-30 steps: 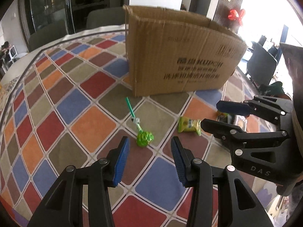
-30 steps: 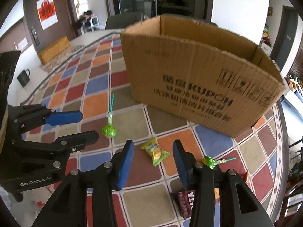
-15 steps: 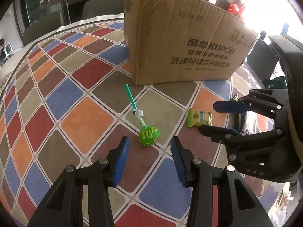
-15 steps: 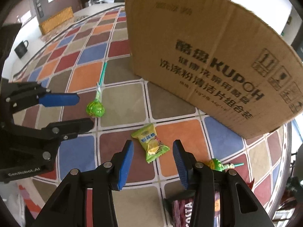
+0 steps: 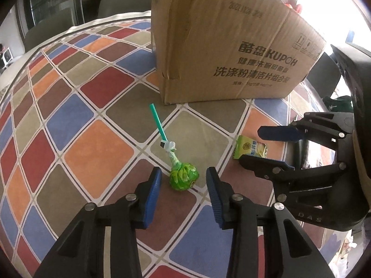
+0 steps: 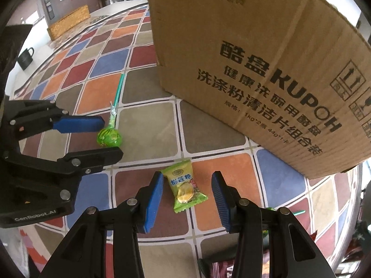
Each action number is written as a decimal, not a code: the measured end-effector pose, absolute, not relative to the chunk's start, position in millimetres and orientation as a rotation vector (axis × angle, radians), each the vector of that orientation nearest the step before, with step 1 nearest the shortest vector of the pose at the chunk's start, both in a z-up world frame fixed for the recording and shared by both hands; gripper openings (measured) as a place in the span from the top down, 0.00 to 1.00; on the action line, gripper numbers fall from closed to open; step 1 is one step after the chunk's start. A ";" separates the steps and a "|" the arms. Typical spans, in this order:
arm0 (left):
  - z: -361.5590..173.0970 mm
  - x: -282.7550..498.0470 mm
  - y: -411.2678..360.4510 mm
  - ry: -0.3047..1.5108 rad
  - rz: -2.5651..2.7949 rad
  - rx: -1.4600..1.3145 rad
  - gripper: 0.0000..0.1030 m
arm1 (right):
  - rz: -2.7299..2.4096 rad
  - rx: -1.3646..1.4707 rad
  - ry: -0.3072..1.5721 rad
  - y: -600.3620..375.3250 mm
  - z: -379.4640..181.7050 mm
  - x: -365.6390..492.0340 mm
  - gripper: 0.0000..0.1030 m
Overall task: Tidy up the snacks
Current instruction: 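Grasp the green lollipop with the left tool while the right grasps the yellow-green candy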
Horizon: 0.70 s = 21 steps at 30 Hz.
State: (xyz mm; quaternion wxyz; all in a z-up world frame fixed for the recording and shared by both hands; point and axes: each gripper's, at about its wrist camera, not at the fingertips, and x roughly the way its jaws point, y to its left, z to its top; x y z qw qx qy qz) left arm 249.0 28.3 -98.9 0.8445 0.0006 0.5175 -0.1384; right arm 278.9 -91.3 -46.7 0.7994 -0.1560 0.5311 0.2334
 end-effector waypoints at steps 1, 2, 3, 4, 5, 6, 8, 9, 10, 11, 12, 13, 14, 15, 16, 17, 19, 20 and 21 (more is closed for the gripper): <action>-99.7 249.6 27.8 1.094 -0.292 0.000 0.69 | 0.501 -0.324 1.141 -91.5 -47.4 279.5 0.58; -100.7 250.2 27.1 1.099 -0.293 0.000 0.71 | 0.500 -0.318 1.142 -91.6 -48.0 279.8 0.58; -101.6 250.5 26.6 1.102 -0.293 -0.001 0.74 | 0.498 -0.314 1.142 -91.5 -48.7 279.8 0.60; -102.4 250.7 26.3 1.104 -0.294 -0.003 0.74 | 0.496 -0.311 1.142 -91.5 -49.0 279.3 0.62; -102.2 250.1 25.7 1.102 -0.293 -0.001 0.74 | 0.495 -0.307 1.145 -91.7 -49.4 278.9 0.69; -101.9 249.8 25.0 1.100 -0.293 0.004 0.74 | 0.491 -0.301 1.150 -92.4 -50.1 278.4 0.74; -101.3 248.9 23.7 1.098 -0.295 0.007 0.74 | 0.492 -0.288 1.153 -93.7 -50.1 277.8 0.75; -101.0 248.4 23.2 1.098 -0.296 0.006 0.74 | 0.489 -0.289 1.151 -93.2 -50.1 277.8 0.75; -100.4 247.8 22.6 1.098 -0.297 0.004 0.74 | 0.487 -0.289 1.150 -92.7 -50.0 277.2 0.76; -99.3 246.8 22.3 1.096 -0.296 0.002 0.74 | 0.488 -0.287 1.151 -93.0 -49.7 276.2 0.76; -98.2 246.5 21.7 1.094 -0.296 0.001 0.74 | 0.490 -0.282 1.151 -93.5 -48.8 274.7 0.76; -96.7 245.4 21.5 1.090 -0.297 0.002 0.74 | 0.489 -0.278 1.146 -93.7 -47.6 273.0 0.76; -94.6 244.1 21.0 1.085 -0.297 0.002 0.74 | 0.488 -0.275 1.141 -94.3 -46.1 271.0 0.76; -92.5 243.0 20.7 1.080 -0.297 0.002 0.74 | 0.486 -0.269 1.133 -95.3 -43.7 268.9 0.76; -90.0 241.7 20.8 1.074 -0.298 0.000 0.74 | 0.483 -0.261 1.127 -96.3 -41.5 267.8 0.76; -86.9 240.3 20.7 1.068 -0.298 -0.002 0.74 | 0.481 -0.250 1.120 -99.6 -38.6 266.1 0.76; -79.9 236.5 20.3 1.051 -0.297 -0.003 0.74 | 0.476 -0.232 1.107 -104.0 -32.4 263.3 0.76; -76.8 235.4 19.9 1.044 -0.296 -0.002 0.74 | 0.472 -0.224 1.098 -105.3 -28.8 261.9 0.76; -73.1 234.2 19.4 1.036 -0.296 0.001 0.74 | 0.472 -0.219 1.092 -107.6 -25.5 260.6 0.76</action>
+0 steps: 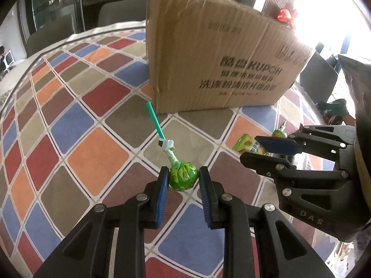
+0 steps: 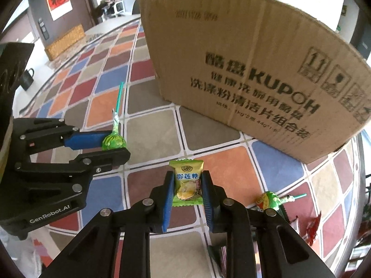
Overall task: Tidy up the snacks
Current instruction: 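Grasp the green lollipop with the left tool while the right grasps the yellow-green candy, then carry the lollipop and yellow-green candy over the box with both tools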
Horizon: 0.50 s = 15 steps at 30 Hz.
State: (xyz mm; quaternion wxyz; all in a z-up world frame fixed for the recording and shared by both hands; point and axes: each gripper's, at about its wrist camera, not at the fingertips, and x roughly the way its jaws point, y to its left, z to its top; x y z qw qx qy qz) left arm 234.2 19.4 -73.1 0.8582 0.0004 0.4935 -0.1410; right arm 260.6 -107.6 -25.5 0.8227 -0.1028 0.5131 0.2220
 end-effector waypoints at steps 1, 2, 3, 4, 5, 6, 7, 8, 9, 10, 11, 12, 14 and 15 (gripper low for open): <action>-68.3 232.3 18.7 1.025 -0.296 0.002 0.74 | 0.472 -0.214 1.085 -108.6 -22.5 259.4 0.76; -65.3 231.2 18.1 1.017 -0.298 0.001 0.74 | 0.469 -0.209 1.076 -110.8 -18.3 257.9 0.76; -60.7 229.6 17.4 1.007 -0.301 0.000 0.74 | 0.468 -0.205 1.069 -113.5 -14.7 256.5 0.76; -57.9 228.8 16.8 0.999 -0.302 -0.001 0.74 | 0.466 -0.198 1.059 -115.6 -10.2 254.9 0.76; -53.2 227.4 16.4 0.988 -0.303 -0.004 0.74 | 0.462 -0.191 1.047 -117.9 -5.6 253.3 0.76; -49.8 226.2 15.9 0.979 -0.304 -0.006 0.74 | 0.460 -0.184 1.037 -119.5 -1.0 252.0 0.76; -45.8 225.2 15.4 0.970 -0.308 -0.007 0.74 | 0.459 -0.177 1.027 -120.9 3.0 250.7 0.76; -40.2 223.3 14.5 0.957 -0.312 -0.008 0.74 | 0.457 -0.172 1.018 -122.5 7.0 249.2 0.76; -36.3 222.1 13.4 0.948 -0.315 -0.007 0.74 | 0.455 -0.166 1.006 -125.0 12.2 247.9 0.76; -32.1 220.9 12.5 0.938 -0.317 -0.007 0.74 | 0.455 -0.163 0.997 -126.4 16.3 246.5 0.76; -29.2 220.4 11.4 0.931 -0.319 -0.008 0.74 | 0.454 -0.160 0.986 -127.8 20.8 245.0 0.76; -25.2 219.6 11.0 0.923 -0.321 -0.009 0.74 | 0.451 -0.157 0.975 -128.3 25.2 243.7 0.76; -16.7 218.2 9.7 0.904 -0.326 -0.010 0.74 | 0.448 -0.151 0.955 -130.0 34.0 241.6 0.76; -12.6 217.5 9.0 0.896 -0.327 -0.010 0.74 | 0.444 -0.142 0.941 -132.6 39.9 240.2 0.76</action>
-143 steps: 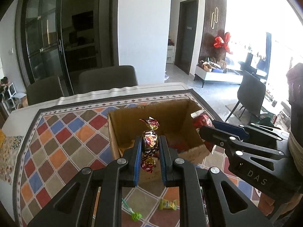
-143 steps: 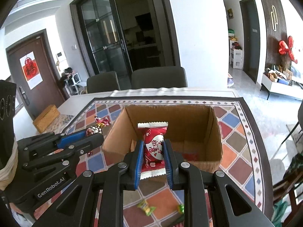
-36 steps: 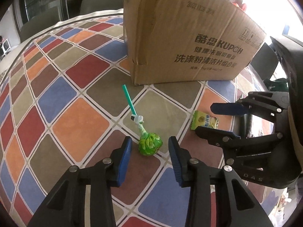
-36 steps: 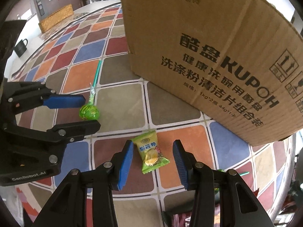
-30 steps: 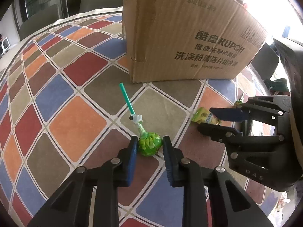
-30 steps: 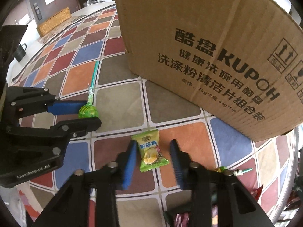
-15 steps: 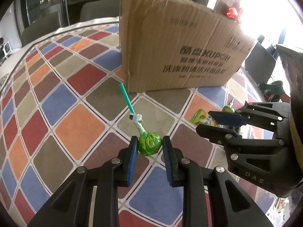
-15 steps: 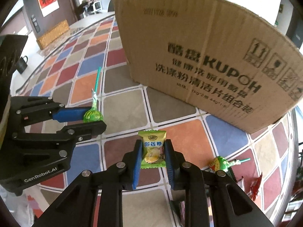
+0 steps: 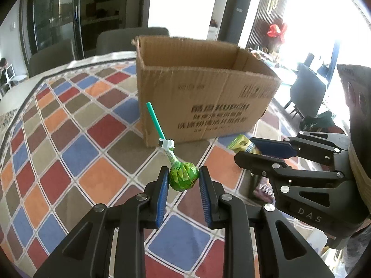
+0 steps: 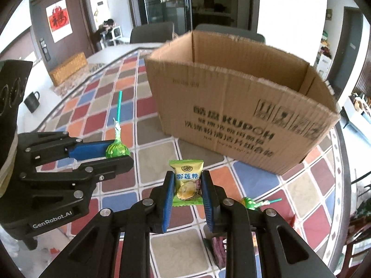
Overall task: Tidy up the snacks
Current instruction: 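Carry the lollipop and yellow-green candy over the box with both tools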
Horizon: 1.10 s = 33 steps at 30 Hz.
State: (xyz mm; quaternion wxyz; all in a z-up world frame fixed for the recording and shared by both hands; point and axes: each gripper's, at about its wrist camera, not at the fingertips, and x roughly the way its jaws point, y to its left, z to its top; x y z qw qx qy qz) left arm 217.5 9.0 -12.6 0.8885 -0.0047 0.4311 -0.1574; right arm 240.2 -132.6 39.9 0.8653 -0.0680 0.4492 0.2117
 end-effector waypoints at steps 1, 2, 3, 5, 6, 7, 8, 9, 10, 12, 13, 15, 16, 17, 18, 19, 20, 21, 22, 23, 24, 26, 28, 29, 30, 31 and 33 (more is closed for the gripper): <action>-7.3 217.2 8.2 0.884 -0.328 -0.009 0.74 | 0.441 -0.135 0.930 -134.4 44.4 239.5 0.76; -3.7 216.8 7.5 0.877 -0.329 -0.009 0.74 | 0.437 -0.128 0.920 -136.3 49.4 239.0 0.76; 0.0 216.4 6.8 0.868 -0.331 -0.008 0.74 | 0.433 -0.122 0.909 -136.4 52.9 238.9 0.76; 9.0 216.1 5.2 0.847 -0.333 -0.005 0.74 | 0.426 -0.110 0.888 -139.9 61.9 238.2 0.76; 12.6 215.9 4.7 0.838 -0.334 -0.003 0.74 | 0.422 -0.107 0.877 -140.1 65.9 237.3 0.76; 16.6 216.0 4.1 0.828 -0.336 -0.001 0.74 | 0.418 -0.104 0.866 -141.0 69.5 237.1 0.76; 22.4 216.2 2.8 0.814 -0.338 0.003 0.74 | 0.415 -0.100 0.856 -142.5 73.6 237.0 0.76; 25.8 215.9 1.8 0.807 -0.338 0.004 0.74 | 0.412 -0.094 0.844 -144.1 78.5 237.1 0.76; 30.1 216.2 0.9 0.797 -0.340 0.004 0.74 | 0.410 -0.087 0.834 -145.5 82.3 237.1 0.76; 39.4 217.2 -0.8 0.776 -0.344 0.003 0.74 | 0.406 -0.074 0.814 -146.9 89.4 238.3 0.76; 43.9 217.8 -1.6 0.767 -0.345 0.003 0.74 | 0.404 -0.067 0.806 -148.6 93.1 238.7 0.76; 52.7 220.0 -3.5 0.748 -0.348 0.005 0.74 | 0.398 -0.056 0.784 -150.7 101.4 239.5 0.76; 57.0 221.1 -4.3 0.738 -0.348 0.007 0.74 | 0.395 -0.051 0.775 -151.9 104.9 240.2 0.76; 62.8 222.9 -5.2 0.725 -0.348 0.009 0.74 | 0.391 -0.044 0.763 -153.6 109.8 241.2 0.76; 65.8 224.1 -5.6 0.718 -0.349 0.009 0.74 | 0.390 -0.039 0.755 -154.4 113.3 241.9 0.76; 70.1 225.8 -6.7 0.710 -0.351 0.009 0.74 | 0.387 -0.035 0.746 -155.1 116.8 243.0 0.76; 74.2 228.1 -7.5 0.702 -0.352 0.010 0.74 | 0.383 -0.032 0.738 -155.3 119.6 244.1 0.76; 76.9 230.4 -7.9 0.697 -0.352 0.011 0.74 | 0.378 -0.031 0.726 -155.7 124.1 245.5 0.76; 79.6 233.2 -8.4 0.694 -0.353 0.009 0.74 | 0.374 -0.031 0.718 -156.7 127.6 246.8 0.76; 82.5 236.9 -9.5 0.695 -0.359 0.008 0.74 | 0.370 -0.027 0.711 -157.9 130.9 248.0 0.76; 84.8 240.7 -10.3 0.696 -0.363 0.005 0.74 | 0.368 -0.024 0.704 -158.5 135.0 250.5 0.76; 88.3 247.6 -11.1 0.695 -0.368 0.001 0.74 | 0.362 -0.025 0.693 -159.3 139.9 254.1 0.76; 91.4 254.9 -12.0 0.696 -0.373 -0.008 0.74 | 0.357 -0.022 0.686 -160.3 144.5 260.3 0.76; 92.9 258.9 -12.4 0.697 -0.374 -0.011 0.74 | 0.354 -0.015 0.684 -161.7 146.4 264.1 0.76; 93.8 263.0 -12.8 0.698 -0.374 -0.012 0.74 | 0.352 -0.010 0.684 -163.3 147.5 268.1 0.76; 95.1 267.0 -13.3 0.698 -0.373 -0.012 0.74 | 0.349 -0.008 0.685 -164.4 148.4 271.2 0.76; 96.8 275.8 -14.4 0.698 -0.371 -0.007 0.74 | 0.338 -0.002 0.688 -166.2 148.9 279.5 0.76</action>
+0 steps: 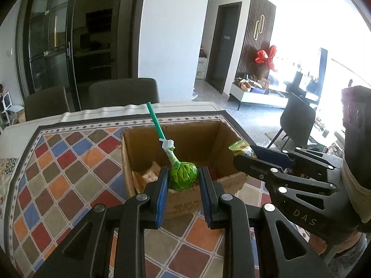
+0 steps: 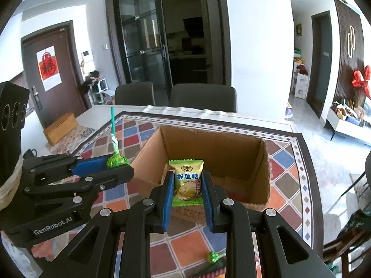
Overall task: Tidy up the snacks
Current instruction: 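Carry the lollipop and yellow-green candy over the box with both tools, then open both tools to drop the lollipop and candy into the box, then grasp the green lollipop with the left tool while the right grasps the red snack bag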
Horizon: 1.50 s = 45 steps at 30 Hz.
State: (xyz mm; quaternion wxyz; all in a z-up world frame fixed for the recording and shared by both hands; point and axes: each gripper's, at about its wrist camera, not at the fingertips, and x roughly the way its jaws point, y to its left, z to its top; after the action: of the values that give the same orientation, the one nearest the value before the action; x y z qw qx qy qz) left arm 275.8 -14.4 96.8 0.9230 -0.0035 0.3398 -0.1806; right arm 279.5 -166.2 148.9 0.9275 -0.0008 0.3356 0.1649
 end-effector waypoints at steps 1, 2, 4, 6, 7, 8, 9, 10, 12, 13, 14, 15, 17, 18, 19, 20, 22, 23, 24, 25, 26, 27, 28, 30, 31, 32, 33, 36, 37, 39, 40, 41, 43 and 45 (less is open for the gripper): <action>96.9 280.2 -15.0 0.701 -0.370 -0.006 0.74 | 0.335 0.000 0.690 -166.7 148.5 282.9 0.76; 96.7 285.3 -15.2 0.705 -0.369 -0.007 0.74 | 0.330 0.002 0.694 -167.7 148.2 288.3 0.76; 95.1 294.7 -15.7 0.714 -0.368 -0.007 0.74 | 0.326 0.010 0.703 -168.4 146.0 296.7 0.76; 92.9 305.7 -16.8 0.724 -0.366 -0.006 0.74 | 0.319 0.022 0.714 -169.3 144.0 307.5 0.76; 91.3 310.4 -17.1 0.726 -0.366 -0.006 0.74 | 0.316 0.026 0.718 -170.4 142.9 311.9 0.76; 90.6 313.2 -18.3 0.729 -0.366 -0.005 0.74 | 0.311 0.029 0.722 -171.5 141.5 316.8 0.76; 89.5 316.2 -19.2 0.731 -0.366 -0.004 0.74 | 0.307 0.031 0.723 -173.1 140.0 319.8 0.76; 87.9 320.0 -19.9 0.735 -0.366 -0.003 0.74 | 0.303 0.031 0.727 -174.1 138.4 324.6 0.76; 84.2 328.9 -22.0 0.744 -0.365 0.000 0.74 | 0.296 0.034 0.736 -175.3 134.7 331.3 0.76; 82.2 333.2 -22.6 0.749 -0.364 0.000 0.74 | 0.294 0.034 0.741 -176.0 133.1 334.4 0.76; 80.4 337.4 -23.4 0.754 -0.363 0.001 0.74 | 0.289 0.033 0.746 -176.9 131.2 338.1 0.76; 78.6 340.9 -24.1 0.757 -0.360 0.004 0.74 | 0.284 0.035 0.751 -178.1 128.7 339.2 0.76; 76.3 345.1 -25.8 0.760 -0.345 0.014 0.66 | 0.278 0.035 0.762 -180.7 125.7 344.5 0.76; 75.7 345.8 -26.1 0.761 -0.336 0.017 0.60 | 0.272 0.034 0.769 -182.0 123.9 347.7 0.74; 75.3 345.1 -26.0 0.757 -0.330 0.016 0.60 | 0.268 0.034 0.777 -182.5 122.6 350.1 0.70; 74.9 343.2 -26.4 0.752 -0.330 0.020 0.60 | 0.259 0.035 0.789 -184.0 120.4 351.6 0.60; 74.8 337.0 -28.7 0.739 -0.326 0.034 0.60 | 0.246 0.034 0.785 -187.2 119.8 350.5 0.59; 75.2 334.9 -29.3 0.733 -0.326 0.041 0.59 | 0.242 0.028 0.783 -188.1 119.0 348.6 0.59; 75.6 329.4 -31.5 0.720 -0.328 0.051 0.59 | 0.238 0.027 0.780 -189.4 119.2 345.6 0.59; 75.8 327.0 -32.2 0.714 -0.330 0.058 0.59 | 0.237 0.031 0.774 -190.7 119.3 342.4 0.59; 76.3 322.3 -34.3 0.706 -0.329 0.068 0.59 | 0.237 0.035 0.770 -192.3 119.7 338.1 0.59; 76.8 317.7 -35.9 0.698 -0.329 0.071 0.59 | 0.236 0.038 0.768 -193.7 120.6 336.1 0.59; 77.3 314.8 -37.2 0.694 -0.332 0.073 0.59 | 0.233 0.040 0.767 -195.2 120.9 332.6 0.59; 77.5 309.5 -39.1 0.693 -0.336 0.073 0.59 | 0.226 0.043 0.763 -199.0 121.7 325.6 0.59; 77.3 306.0 -40.4 0.692 -0.342 0.071 0.59 | 0.222 0.044 0.757 -201.2 122.4 321.7 0.59; 76.8 301.1 -42.7 0.690 -0.348 0.071 0.59 | 0.220 0.041 0.751 -203.1 123.3 318.1 0.59; 77.1 299.1 -44.0 0.690 -0.350 0.072 0.59 | 0.216 0.037 0.746 -204.2 123.7 314.2 0.59; 76.5 288.6 -51.8 0.688 -0.365 0.075 0.59 | 0.213 0.033 0.733 -207.5 126.3 302.9 0.59; 76.5 285.9 -54.7 0.690 -0.370 0.074 0.59 | 0.215 0.035 0.730 -209.5 126.9 298.7 0.59; 75.7 279.0 -59.3 0.689 -0.381 0.067 0.59 | 0.214 0.041 0.725 -213.4 128.2 290.7 0.59; 75.2 274.7 -62.2 0.687 -0.387 0.065 0.59 | 0.211 0.045 0.724 -216.1 128.3 288.5 0.59; 75.0 271.2 -65.0 0.683 -0.391 0.067 0.59 | 0.206 0.049 0.722 -218.5 128.8 285.9 0.59; 74.0 265.4 -69.9 0.678 -0.397 0.076 0.59 | 0.193 0.054 0.714 -226.6 127.9 279.8 0.59; 71.9 260.7 -76.1 0.678 -0.406 0.084 0.59 | 0.181 0.053 0.707 -232.3 126.6 273.0 0.59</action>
State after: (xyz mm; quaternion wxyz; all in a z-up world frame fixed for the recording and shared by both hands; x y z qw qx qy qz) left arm 260.7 -76.1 71.9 0.9221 0.0410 0.3302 -0.1976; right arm 273.0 -232.3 126.6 0.9338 0.0259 0.3458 0.0885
